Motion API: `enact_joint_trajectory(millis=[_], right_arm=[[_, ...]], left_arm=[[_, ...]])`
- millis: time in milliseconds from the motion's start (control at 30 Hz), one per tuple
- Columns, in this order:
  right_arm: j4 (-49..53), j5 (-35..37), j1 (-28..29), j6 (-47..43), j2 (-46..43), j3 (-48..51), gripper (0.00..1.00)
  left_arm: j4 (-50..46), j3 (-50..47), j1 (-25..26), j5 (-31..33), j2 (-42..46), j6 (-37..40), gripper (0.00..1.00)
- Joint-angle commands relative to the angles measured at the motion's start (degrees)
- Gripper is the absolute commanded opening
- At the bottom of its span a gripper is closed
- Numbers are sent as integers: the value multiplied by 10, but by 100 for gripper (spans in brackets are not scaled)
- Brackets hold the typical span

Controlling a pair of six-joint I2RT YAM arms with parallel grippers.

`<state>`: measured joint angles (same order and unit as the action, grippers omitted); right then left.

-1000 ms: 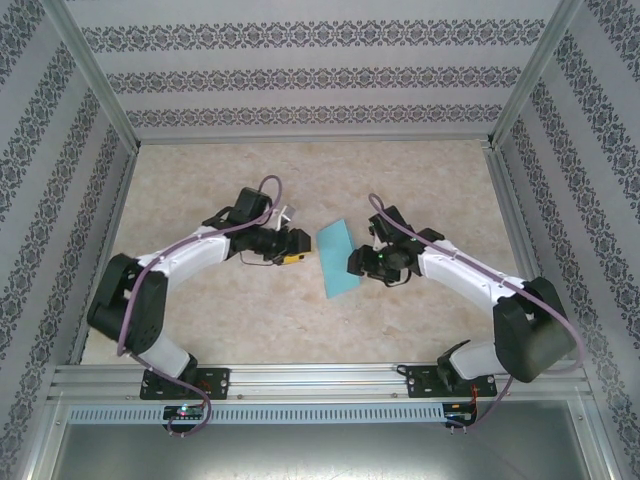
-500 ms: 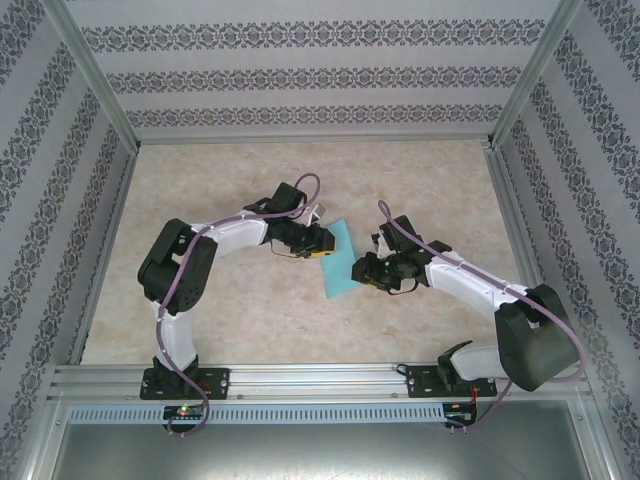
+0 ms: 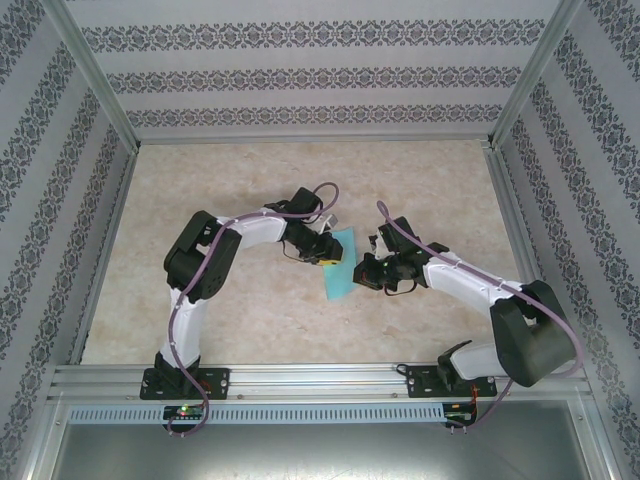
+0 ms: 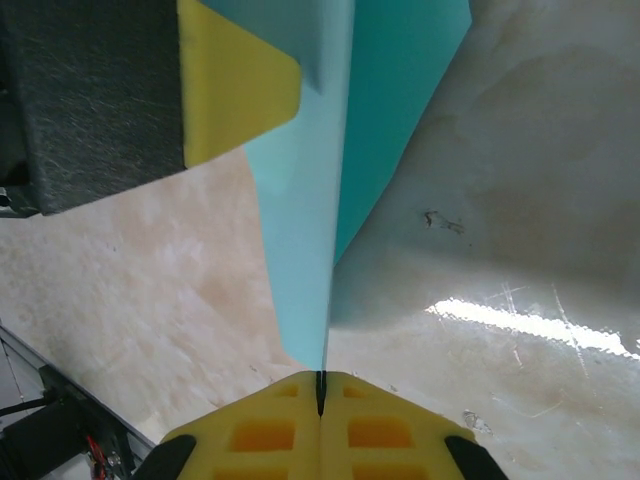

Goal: Fold a paper plane with a square sheet of paper (pick it up from the middle)
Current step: Third fold the triangle at the center of the table.

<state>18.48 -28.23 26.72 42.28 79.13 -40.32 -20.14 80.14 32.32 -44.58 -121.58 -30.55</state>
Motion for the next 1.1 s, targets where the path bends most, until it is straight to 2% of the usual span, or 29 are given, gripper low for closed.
enact_joint_trajectory(millis=[0, 567, 867, 1067], right_arm=[[-10, -14, -6, 8, 16, -2, 3], [-141, -59, -10, 78, 99, -9, 4], [-136, -55, -17, 75, 126, -19, 4], [-133, -53, -17, 73, 135, -24, 4]], left_arm=[[-39, 17, 7, 10, -13, 30, 29], [-37, 12, 10, -7, -7, 39, 28], [-73, 30, 5, -4, 35, 57, 30], [-135, 50, -11, 31, 42, 103, 29]])
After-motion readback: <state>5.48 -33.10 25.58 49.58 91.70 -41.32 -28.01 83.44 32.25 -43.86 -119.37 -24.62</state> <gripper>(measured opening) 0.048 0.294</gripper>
